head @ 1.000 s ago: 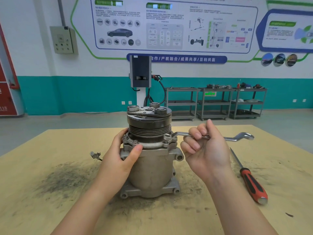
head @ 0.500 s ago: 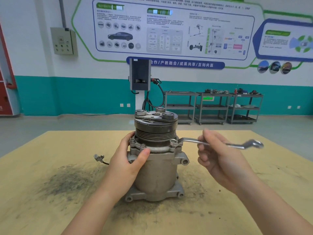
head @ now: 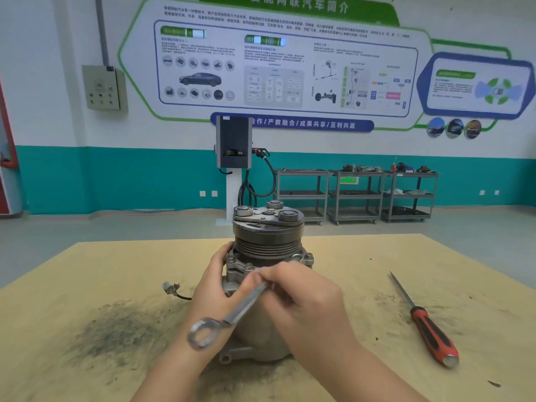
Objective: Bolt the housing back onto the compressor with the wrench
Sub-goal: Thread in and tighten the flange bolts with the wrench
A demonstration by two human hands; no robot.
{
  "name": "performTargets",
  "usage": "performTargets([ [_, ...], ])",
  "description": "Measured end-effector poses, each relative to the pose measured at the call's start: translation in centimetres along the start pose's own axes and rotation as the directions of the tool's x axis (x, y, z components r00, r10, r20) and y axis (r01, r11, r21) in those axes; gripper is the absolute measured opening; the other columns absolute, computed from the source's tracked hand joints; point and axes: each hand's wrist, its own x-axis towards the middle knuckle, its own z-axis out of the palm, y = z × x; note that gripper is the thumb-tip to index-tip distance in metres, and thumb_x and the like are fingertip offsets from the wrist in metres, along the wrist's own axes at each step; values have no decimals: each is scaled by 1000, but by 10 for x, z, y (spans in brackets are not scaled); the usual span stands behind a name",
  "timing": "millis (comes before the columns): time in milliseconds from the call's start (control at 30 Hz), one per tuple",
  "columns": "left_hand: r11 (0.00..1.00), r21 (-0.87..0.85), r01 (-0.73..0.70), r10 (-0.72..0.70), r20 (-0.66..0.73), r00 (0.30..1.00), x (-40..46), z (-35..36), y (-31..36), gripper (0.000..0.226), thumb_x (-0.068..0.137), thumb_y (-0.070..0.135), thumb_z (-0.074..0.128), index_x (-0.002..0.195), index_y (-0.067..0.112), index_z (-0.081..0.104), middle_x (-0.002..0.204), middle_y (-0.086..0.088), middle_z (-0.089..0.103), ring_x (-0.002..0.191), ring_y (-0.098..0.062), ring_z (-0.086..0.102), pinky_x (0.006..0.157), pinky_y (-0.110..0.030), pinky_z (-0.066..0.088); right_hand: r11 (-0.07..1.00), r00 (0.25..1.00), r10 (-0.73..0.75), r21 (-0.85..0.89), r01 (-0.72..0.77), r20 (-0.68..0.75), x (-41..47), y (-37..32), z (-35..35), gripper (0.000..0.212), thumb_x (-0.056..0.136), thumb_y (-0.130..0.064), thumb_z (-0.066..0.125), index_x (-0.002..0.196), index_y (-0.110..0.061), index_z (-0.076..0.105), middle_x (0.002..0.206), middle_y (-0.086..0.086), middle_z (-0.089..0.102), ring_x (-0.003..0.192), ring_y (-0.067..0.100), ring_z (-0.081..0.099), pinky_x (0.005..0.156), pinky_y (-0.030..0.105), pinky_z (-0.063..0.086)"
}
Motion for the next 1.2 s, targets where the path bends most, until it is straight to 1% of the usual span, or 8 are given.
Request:
performTargets([
  [133, 996, -82, 20, -20, 3, 1000, 3, 3, 1, 72, 51, 62, 71, 119, 50, 50, 116, 9, 69, 99, 3, 67, 76, -11, 53, 993, 999, -53, -106, 54, 11, 12, -1, 6, 24, 90, -19, 55, 78, -6, 70, 66, 4, 62, 59, 22, 59, 52, 32, 51],
  [200, 999, -52, 7, -7, -4, 1000, 3, 1, -2, 74, 56, 67, 70, 123, 47, 49, 123, 13, 65, 108, -1, 64, 93, -23, 52, 996, 996, -59, -63, 55, -61, 14, -2, -5, 20, 90, -17, 55, 84, -5, 70, 71, 4, 64, 63, 19, 59, 59, 30, 51],
  [300, 998, 59, -26, 26, 11, 1000, -1, -3, -3, 76, 65, 77, 60, 133, 49, 43, 127, 30, 57, 117, 12, 53, 99, -20, 43, 946, 955, 218, 284, -155, -203, 15, -2, -30, 15, 92, -21, 52, 84, -15, 63, 68, -7, 61, 58, 9, 55, 55, 19, 46],
  [400, 997, 74, -22, 23, 0, 1000, -3, -2, 2, 70, 64, 79, 55, 128, 56, 39, 127, 37, 52, 115, 20, 48, 89, -4, 36, 542, 743, 667, 717, -438, -50, 19, 12, -47, 31, 93, -16, 49, 65, -19, 60, 53, 3, 51, 43, 15, 43, 44, 23, 35],
  [533, 997, 72, -20, 20, 2, 1000, -5, -2, 7, 75, 68, 84, 58, 132, 52, 38, 128, 36, 51, 114, 22, 46, 88, -3, 35, 61, 499, 834, 858, -510, 237, 21, 36, -51, 32, 90, -8, 46, 60, -12, 58, 50, 5, 41, 37, 13, 30, 37, 21, 26],
  [767, 996, 93, 3, -3, 0, 1000, -5, -2, 7, 62, 71, 72, 58, 127, 54, 39, 125, 40, 52, 115, 21, 47, 89, -5, 36, -186, 460, 747, 816, -547, 479, 27, 61, -44, 11, 73, -14, 47, 63, -10, 51, 49, 2, 35, 34, 9, 26, 32, 19, 21],
  [967, 994, 106, 10, -10, 0, 1000, -5, -2, 10, 54, 72, 69, 58, 120, 62, 36, 117, 52, 47, 111, 27, 44, 84, -2, 35, -224, 422, 657, 696, -683, 625, 40, 77, -44, 12, 75, -14, 45, 65, -10, 49, 48, 1, 34, 32, 8, 26, 31, 18, 21],
  [1200, 996, 93, -7, 7, -4, 1000, -6, -3, 6, 82, 64, 77, 56, 139, 46, 40, 130, 33, 54, 119, 13, 50, 98, -15, 40, -46, 594, 727, 888, -458, 345, 0, 55, -37, 17, 79, -20, 52, 64, -15, 61, 59, 8, 51, 47, 17, 44, 45, 23, 40],
])
